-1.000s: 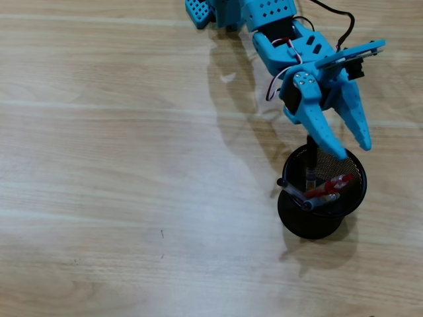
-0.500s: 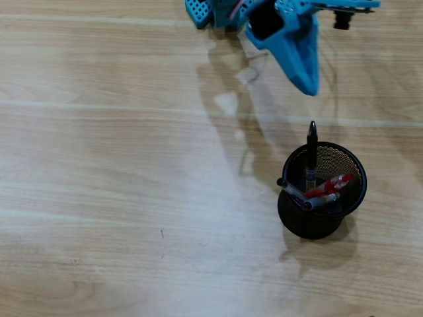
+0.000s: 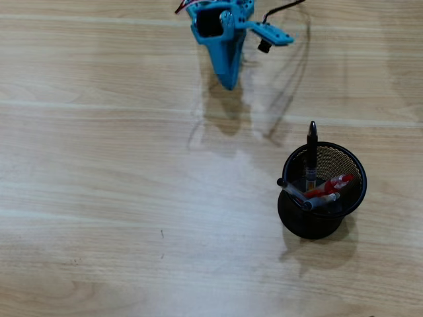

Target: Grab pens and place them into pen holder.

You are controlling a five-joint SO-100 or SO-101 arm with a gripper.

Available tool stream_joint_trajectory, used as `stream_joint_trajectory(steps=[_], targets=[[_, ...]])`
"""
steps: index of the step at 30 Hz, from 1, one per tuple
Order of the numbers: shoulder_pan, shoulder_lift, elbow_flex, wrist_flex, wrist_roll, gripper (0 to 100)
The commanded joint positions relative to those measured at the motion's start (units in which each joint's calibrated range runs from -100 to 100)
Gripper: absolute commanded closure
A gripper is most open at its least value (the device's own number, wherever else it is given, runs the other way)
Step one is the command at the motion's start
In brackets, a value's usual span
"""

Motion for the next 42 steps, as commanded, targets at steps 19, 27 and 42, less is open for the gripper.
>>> stream_joint_trajectory(steps=[19, 27, 42], targets=[[-1.4, -28.1, 14.8, 23.2, 13.3, 98], [-1.6, -28.1, 14.0, 25.2, 15.7, 97], [-1.8, -28.1, 14.0, 25.2, 15.7, 98]])
